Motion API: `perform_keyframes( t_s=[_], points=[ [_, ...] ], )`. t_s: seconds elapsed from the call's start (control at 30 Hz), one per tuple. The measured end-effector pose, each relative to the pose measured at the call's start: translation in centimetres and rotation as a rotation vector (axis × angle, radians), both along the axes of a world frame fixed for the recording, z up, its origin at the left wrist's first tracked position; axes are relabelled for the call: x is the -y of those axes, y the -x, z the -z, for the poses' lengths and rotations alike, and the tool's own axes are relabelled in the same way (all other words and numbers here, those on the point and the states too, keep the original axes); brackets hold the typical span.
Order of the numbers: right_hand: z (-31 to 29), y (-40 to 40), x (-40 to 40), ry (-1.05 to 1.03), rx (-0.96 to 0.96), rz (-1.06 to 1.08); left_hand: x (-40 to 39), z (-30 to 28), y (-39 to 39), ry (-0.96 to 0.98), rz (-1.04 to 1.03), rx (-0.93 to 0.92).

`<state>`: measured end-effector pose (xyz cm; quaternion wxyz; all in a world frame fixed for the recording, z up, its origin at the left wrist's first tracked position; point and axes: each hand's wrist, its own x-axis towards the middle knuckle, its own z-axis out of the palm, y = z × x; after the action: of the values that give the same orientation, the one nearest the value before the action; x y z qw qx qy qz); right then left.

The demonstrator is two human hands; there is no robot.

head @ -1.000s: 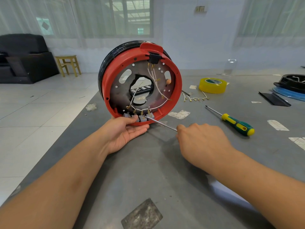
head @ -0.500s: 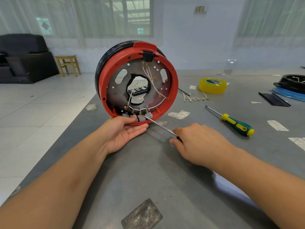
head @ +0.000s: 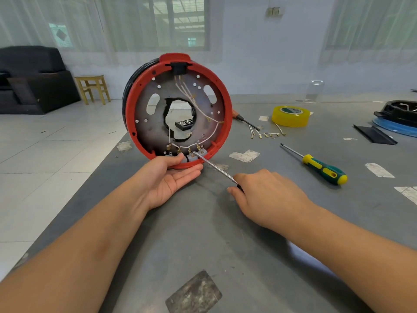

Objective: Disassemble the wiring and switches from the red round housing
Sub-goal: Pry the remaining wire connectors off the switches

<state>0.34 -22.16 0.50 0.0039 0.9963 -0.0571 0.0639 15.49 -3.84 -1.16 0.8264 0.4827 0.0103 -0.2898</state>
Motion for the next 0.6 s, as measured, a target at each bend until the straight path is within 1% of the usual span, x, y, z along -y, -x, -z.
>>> perform_keyframes(
  t_s=[0.23,0.6],
  points=[
    [0.2,-0.1,-0.3,-0.002,0.006,0.009,0.1,0.0,0.2,0.003,0.0,0.005],
    [-1.5,0.1,0.9,-0.026,-0.1,0.008,0.2,0.1,0.2,-0.082,0.005,0.043]
  ],
)
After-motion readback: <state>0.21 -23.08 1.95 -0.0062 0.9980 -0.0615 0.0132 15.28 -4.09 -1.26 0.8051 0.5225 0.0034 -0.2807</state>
